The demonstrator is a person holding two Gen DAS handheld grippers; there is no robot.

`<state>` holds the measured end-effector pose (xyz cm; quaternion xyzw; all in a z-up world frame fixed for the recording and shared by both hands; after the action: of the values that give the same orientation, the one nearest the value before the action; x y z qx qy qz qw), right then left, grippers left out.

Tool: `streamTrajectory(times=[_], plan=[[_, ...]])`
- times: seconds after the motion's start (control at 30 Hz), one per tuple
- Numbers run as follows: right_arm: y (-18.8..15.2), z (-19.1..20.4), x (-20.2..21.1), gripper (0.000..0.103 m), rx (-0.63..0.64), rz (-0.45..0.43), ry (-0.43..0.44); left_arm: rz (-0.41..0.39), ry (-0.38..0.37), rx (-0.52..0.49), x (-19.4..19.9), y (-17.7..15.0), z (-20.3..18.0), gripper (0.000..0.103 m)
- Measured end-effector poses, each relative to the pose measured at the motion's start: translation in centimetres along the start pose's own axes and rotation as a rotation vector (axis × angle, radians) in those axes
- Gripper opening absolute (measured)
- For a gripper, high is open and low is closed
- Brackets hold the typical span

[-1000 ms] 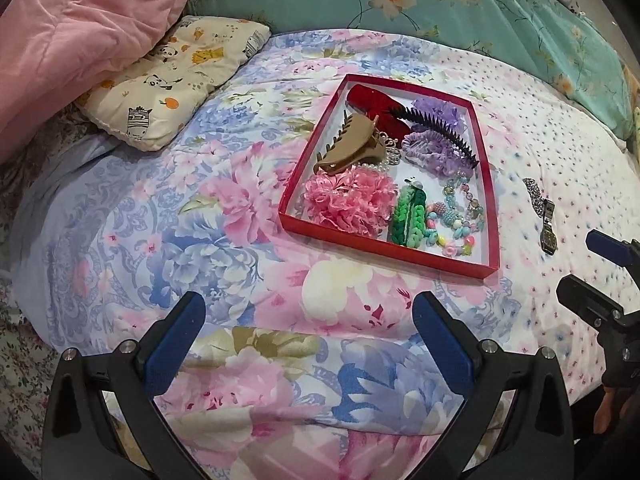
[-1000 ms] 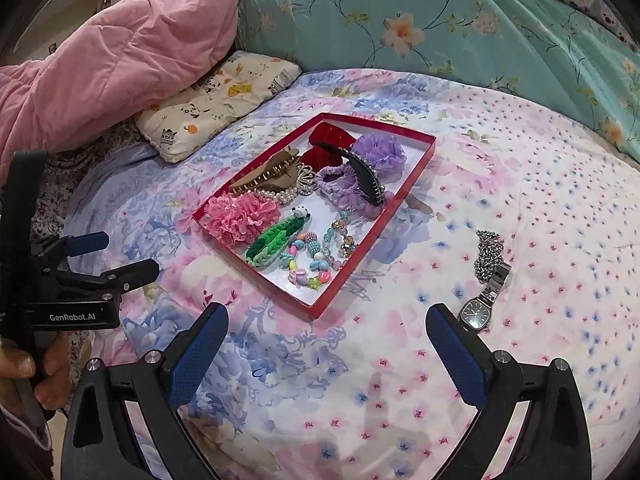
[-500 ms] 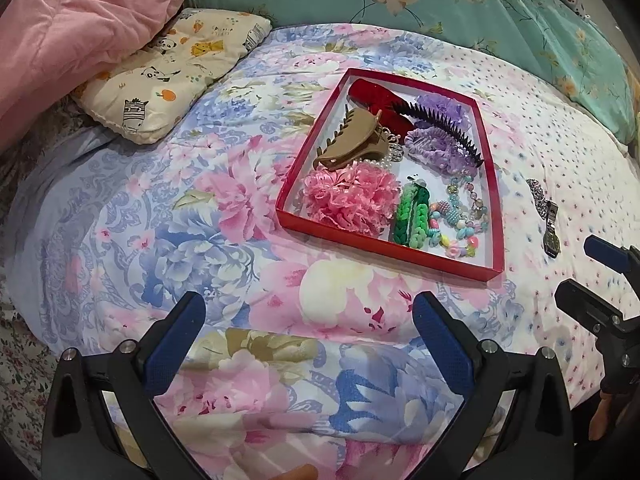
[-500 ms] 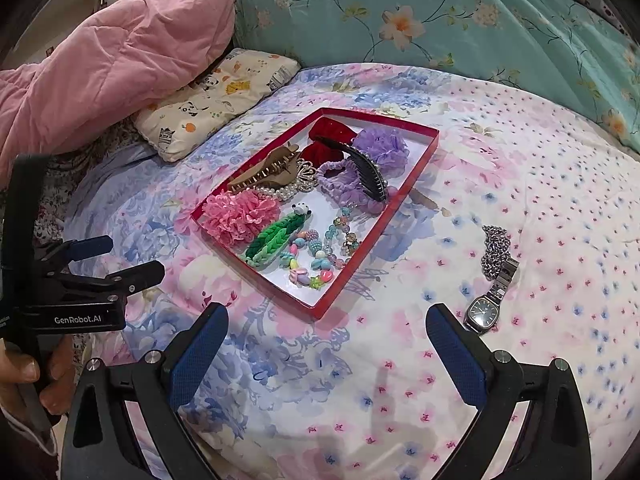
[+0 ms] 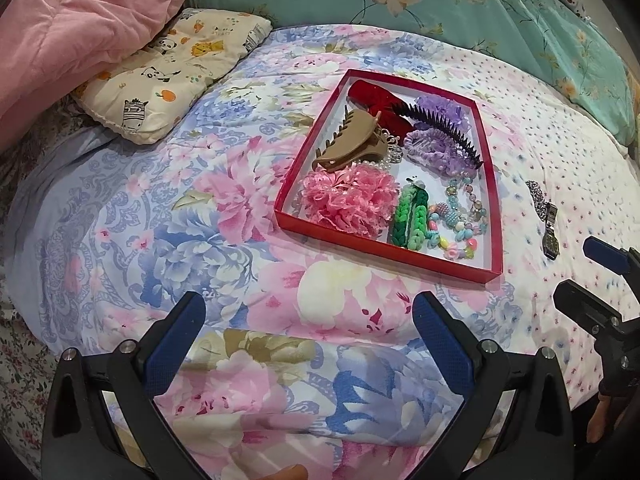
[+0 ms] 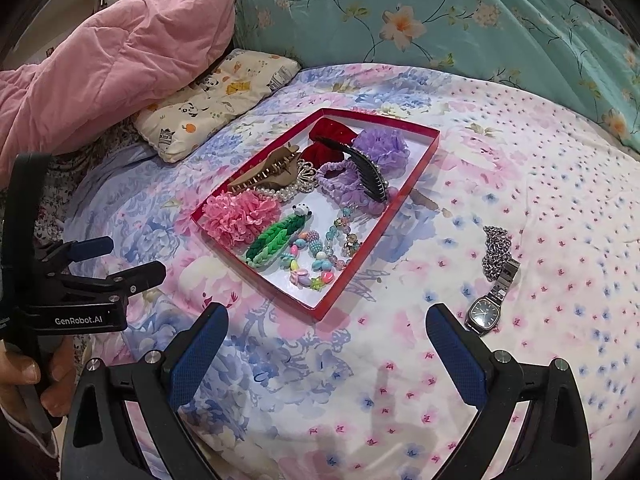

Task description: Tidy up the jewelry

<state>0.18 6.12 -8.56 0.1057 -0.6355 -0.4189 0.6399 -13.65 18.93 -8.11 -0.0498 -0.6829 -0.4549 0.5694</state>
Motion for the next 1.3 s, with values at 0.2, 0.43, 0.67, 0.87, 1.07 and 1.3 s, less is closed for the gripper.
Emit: streamTrajectory(times=[0.2,0.43,0.67,0.87,1.07,1.3], plan=[[0.09,0.11,0.24,0.1,0.003,0.0,0.002,-0.006,-0.001,-0.005,0.34,0.02,-0.3,0.103],[0.24,0.35,0.55,0.1,0.004,-0.007,0.008,-0.008,-0.003,-0.005,0.52,0.02,-0.47,0.103],[0.23,0.41,0.64,0.1,0.007,-0.008,0.007,-0.012,0.003,-0.006,0.63,0.01,-0.48,0.103],[0.23,0.53,0.69,0.1,0.007,-0.009,0.008,-0.012,0.005,-0.004,0.59,0.04,-0.32,0.103],[0.32,0.53,0.81,0.1,0.014,-0.014,0.008,-0.008,0.005,-0.002,0.62,-0.07,-0.27,0.103],[0.38,0.84,0.96,0.1,0.019,-0.018,-0.001,-0.008,0.008,-0.005,0.58,-0.06,-0.29,0.103]])
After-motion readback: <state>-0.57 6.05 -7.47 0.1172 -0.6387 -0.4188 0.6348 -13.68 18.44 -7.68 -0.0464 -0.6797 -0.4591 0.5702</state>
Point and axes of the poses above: each gripper's, at about its wrist camera, not at the fingertips, and x roughly against the way its jaws point, z to its left, y to its top, the point moved 9 cm from there along -x, roughly the way its jaws point, and after that the axes turned 2 degrees about x, right-handed, at the moved point
